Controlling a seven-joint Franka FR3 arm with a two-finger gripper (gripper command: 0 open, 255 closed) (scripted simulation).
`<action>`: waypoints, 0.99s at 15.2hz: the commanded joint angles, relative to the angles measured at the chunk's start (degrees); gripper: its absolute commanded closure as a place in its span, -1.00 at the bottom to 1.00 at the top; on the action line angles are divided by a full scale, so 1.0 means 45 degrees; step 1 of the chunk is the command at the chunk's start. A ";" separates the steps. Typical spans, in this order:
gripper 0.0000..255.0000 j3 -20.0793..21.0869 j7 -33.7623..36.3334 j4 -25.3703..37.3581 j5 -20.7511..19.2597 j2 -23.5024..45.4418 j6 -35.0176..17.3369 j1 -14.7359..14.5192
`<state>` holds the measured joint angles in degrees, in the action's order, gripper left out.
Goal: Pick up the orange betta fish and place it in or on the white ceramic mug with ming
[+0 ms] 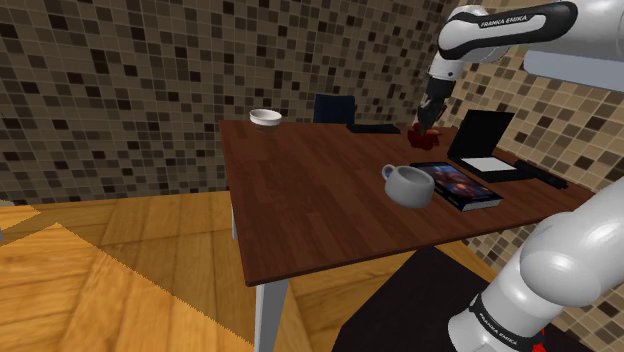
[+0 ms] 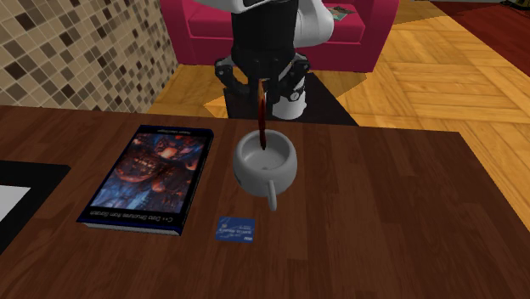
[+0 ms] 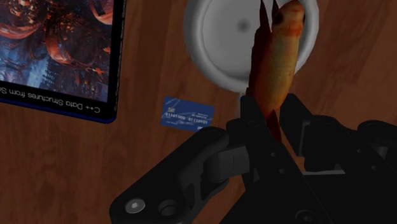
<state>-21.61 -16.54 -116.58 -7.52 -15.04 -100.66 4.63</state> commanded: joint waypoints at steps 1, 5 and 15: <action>1.00 0.0209 0.0357 -0.0730 -0.0155 -0.0557 -0.0166 -0.0025; 1.00 0.0157 0.0378 -0.1371 -0.0180 -0.0511 -0.0853 0.0001; 1.00 -0.0013 0.0390 -0.2797 -0.0201 -0.0185 -0.2595 0.0040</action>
<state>-21.60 -14.82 -128.49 -8.45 -16.11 -111.40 4.82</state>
